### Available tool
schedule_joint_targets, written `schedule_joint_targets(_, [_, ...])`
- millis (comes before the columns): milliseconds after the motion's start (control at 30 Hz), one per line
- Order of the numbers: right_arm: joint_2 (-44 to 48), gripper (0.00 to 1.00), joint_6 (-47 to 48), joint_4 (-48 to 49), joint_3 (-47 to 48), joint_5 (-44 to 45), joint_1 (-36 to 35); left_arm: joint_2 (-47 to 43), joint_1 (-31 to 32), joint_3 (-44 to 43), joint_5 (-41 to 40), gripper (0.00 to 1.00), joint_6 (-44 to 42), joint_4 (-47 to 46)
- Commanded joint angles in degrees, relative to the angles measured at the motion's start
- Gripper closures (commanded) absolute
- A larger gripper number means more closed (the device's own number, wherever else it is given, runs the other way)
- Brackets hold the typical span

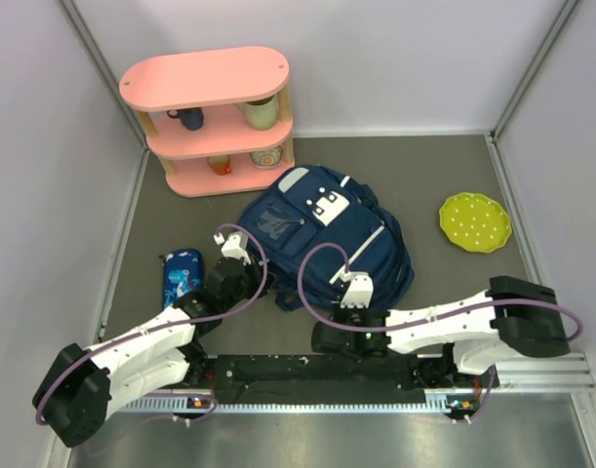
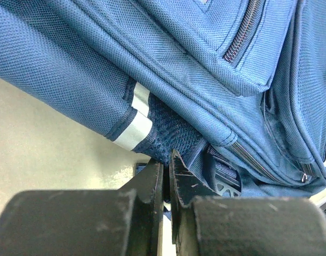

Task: Pack the student bag
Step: Zip the student bag at the center of the board.

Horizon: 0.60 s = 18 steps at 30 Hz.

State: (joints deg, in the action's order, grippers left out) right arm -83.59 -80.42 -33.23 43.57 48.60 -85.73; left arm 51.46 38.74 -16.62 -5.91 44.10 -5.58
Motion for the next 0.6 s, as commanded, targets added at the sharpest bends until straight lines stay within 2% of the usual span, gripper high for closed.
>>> schedule_joint_targets(0, [6.3,1.00,10.3,7.1,-4.8,-5.0,0.2,-0.7,-2.8,-3.1,-3.4,1.00,-3.9,-0.4])
schedule_joint_targets(133, [12.6,1.00,15.2,11.5,-9.7,-10.1,1.0,0.0,-6.0,-3.7,-0.8,1.00,-6.0,0.5])
schedule_joint_targets(200, [17.0,1.00,19.8,17.9,-14.3,-13.7,3.2,0.3,-7.9,-4.2,1.8,1.00,-6.8,0.8])
schedule_joint_targets(233, [18.4,1.00,21.6,20.8,-16.0,-18.4,4.2,0.8,-9.8,-4.4,2.7,1.00,-7.6,0.9])
schedule_joint_targets(333, [22.1,1.00,24.3,26.1,-20.2,-21.2,5.2,2.2,-12.6,-5.8,5.6,1.00,-8.8,2.0])
schedule_joint_targets(367, [22.7,1.00,24.6,26.7,-20.4,-21.3,5.2,2.2,-12.7,-6.1,8.1,0.95,-9.1,2.8])
schedule_joint_targets(400, [22.6,1.00,24.9,27.1,-20.2,-21.4,5.2,1.5,-12.7,-6.8,10.5,0.70,-9.2,3.9])
schedule_joint_targets(467, [21.7,1.00,25.5,27.8,-19.7,-21.4,5.2,0.3,-12.6,-5.9,12.4,0.44,-8.2,4.3])
schedule_joint_targets(500, [21.4,1.00,25.5,28.0,-19.3,-21.3,5.2,-1.6,-12.6,-5.2,12.9,0.35,-6.4,5.3])
schedule_joint_targets(567, [20.7,1.00,25.4,28.4,-18.8,-21.0,5.2,-4.6,-12.6,-1.9,15.0,0.24,-4.0,5.3])
